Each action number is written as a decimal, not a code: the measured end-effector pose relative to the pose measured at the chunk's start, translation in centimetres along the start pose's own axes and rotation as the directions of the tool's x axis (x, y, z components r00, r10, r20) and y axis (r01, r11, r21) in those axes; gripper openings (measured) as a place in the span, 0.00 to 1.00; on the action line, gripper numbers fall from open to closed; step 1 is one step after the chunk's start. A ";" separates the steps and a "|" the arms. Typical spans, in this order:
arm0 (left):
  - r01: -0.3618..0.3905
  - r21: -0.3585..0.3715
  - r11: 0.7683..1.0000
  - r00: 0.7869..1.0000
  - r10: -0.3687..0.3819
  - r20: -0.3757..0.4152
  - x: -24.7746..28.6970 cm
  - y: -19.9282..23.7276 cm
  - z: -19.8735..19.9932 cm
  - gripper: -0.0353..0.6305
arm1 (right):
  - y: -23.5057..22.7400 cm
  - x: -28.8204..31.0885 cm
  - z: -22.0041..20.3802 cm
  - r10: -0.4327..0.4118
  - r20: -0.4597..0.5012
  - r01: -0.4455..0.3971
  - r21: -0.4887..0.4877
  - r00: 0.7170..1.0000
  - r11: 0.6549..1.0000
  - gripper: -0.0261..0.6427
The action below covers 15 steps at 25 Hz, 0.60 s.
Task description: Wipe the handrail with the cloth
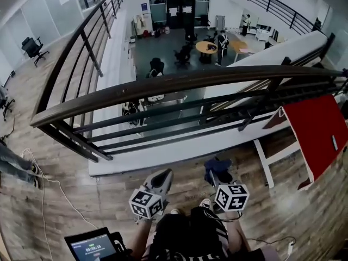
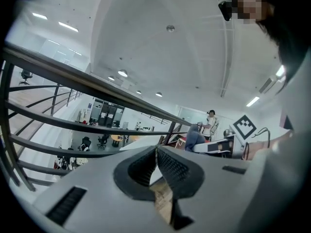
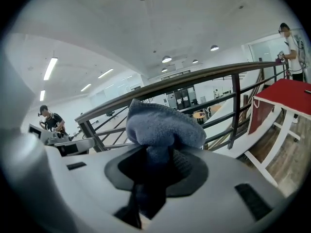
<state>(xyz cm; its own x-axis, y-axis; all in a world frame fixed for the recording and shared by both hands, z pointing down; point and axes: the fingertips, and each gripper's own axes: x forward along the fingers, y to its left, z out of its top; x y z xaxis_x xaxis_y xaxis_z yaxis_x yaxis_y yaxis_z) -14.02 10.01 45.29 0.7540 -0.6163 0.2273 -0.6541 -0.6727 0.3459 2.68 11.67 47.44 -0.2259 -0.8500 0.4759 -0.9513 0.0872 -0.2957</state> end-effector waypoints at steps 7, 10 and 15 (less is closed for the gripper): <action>-0.019 0.005 1.000 0.999 0.018 0.049 -0.4 -2.4 2.2 0.05 | 1.7 -2.0 1.7 0.077 0.010 -0.077 -0.043 0.997 0.996 0.20; -0.045 -0.006 0.999 0.997 0.045 0.069 -0.5 -3.9 1.9 0.05 | 1.6 -2.9 1.4 0.113 -0.002 -0.113 -0.072 0.994 0.991 0.20; -0.062 -0.005 0.998 0.994 0.062 0.088 -0.3 -9.9 0.9 0.05 | -0.4 -6.8 1.1 0.152 -0.009 -0.152 -0.089 0.988 0.984 0.20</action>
<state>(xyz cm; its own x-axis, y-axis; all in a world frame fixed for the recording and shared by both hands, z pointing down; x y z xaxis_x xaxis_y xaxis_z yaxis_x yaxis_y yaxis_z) -7.86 16.52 41.00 0.7035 -0.6907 0.1675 -0.6994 -0.6309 0.3360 4.85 16.83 43.39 -0.3698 -0.8219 0.4332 -0.9206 0.2612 -0.2902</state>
